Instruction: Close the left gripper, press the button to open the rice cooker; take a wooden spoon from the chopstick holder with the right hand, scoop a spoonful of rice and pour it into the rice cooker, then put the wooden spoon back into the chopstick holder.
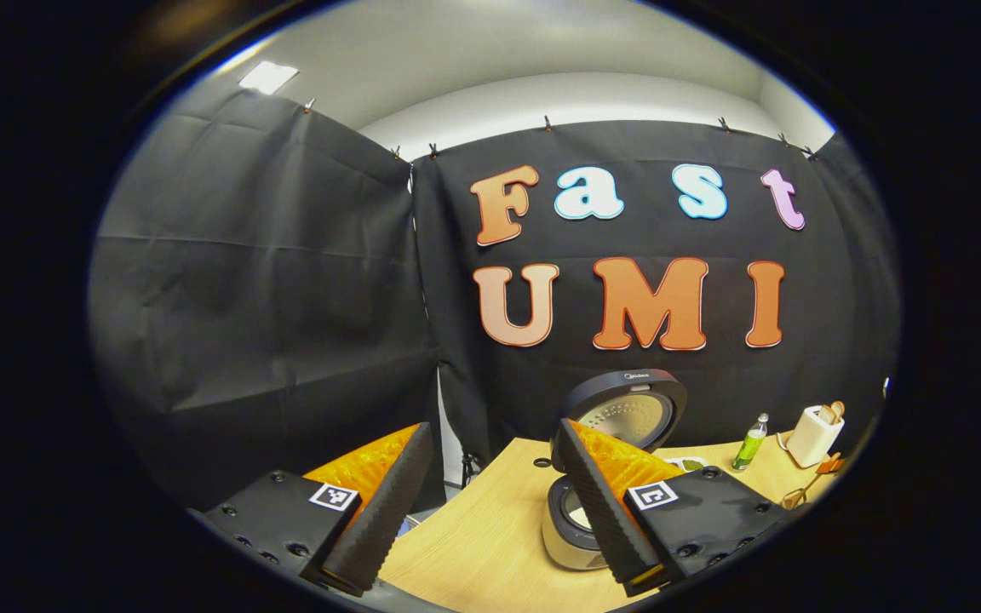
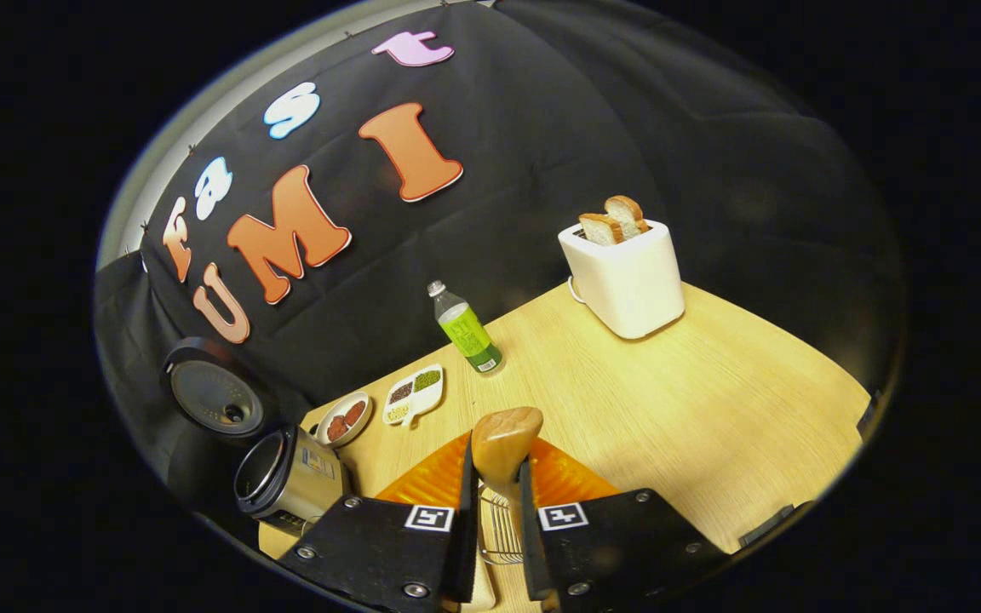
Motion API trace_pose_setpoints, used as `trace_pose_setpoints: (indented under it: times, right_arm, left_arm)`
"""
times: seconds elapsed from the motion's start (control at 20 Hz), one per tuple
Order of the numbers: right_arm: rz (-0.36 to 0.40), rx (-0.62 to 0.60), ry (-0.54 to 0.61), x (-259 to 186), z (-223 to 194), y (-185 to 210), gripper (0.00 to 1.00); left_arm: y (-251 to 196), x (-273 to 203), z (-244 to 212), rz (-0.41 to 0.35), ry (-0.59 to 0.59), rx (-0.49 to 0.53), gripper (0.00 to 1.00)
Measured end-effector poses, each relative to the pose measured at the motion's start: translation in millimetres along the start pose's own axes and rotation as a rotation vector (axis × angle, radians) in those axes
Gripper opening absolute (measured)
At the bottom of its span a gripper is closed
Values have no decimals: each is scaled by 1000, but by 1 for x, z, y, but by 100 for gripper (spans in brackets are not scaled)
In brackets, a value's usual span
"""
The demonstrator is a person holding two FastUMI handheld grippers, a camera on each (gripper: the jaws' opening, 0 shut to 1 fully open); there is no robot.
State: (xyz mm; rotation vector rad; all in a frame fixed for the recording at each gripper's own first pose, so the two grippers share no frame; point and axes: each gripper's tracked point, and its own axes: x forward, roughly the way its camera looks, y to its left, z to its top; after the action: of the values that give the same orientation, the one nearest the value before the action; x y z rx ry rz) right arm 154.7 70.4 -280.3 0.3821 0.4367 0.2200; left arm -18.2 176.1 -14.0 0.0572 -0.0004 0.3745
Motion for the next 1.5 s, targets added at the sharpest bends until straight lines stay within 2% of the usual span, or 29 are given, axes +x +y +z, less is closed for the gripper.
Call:
trace_pose_setpoints:
  times: [0.05,0.15,0.2,0.3,0.35,0.5,0.7,0.95,1.05,1.25,1.4,1.5]
  right_arm:
    - [-13,-5,-6,-4,4,-6,24]
    - [-56,-29,-21,-9,18,-19,37]
    - [-75,-42,-32,-15,27,-24,47]
    - [-106,-71,-52,-26,48,-32,63]
    - [-121,-89,-66,-33,60,-34,77]
    - [-155,-160,-110,-60,101,-34,95]
    - [-176,-278,-227,-109,169,-12,94]
    - [-175,-373,-325,-156,222,18,94]
    - [-170,-386,-351,-169,232,29,95]
    - [-162,-412,-380,-187,238,40,95]
    - [-174,-405,-386,-192,240,39,95]
    - [-178,-382,-388,-197,239,39,95]
  left_arm:
    - [-5,2,1,-8,0,-5,98]
    - [-14,7,2,-19,0,-11,97]
    - [-18,8,1,-23,4,-8,97]
    - [-25,14,0,-34,17,-11,97]
    - [-30,16,1,-45,18,-22,97]
    - [-44,23,1,-68,34,-53,98]
    - [-66,45,18,-98,42,-33,99]
    - [-123,98,82,-219,-32,-142,98]
    - [-141,125,101,-248,-35,-155,98]
    - [-184,184,119,-287,-25,-100,98]
    - [-215,223,104,-320,38,-103,97]
    - [-224,249,82,-304,92,-58,97]
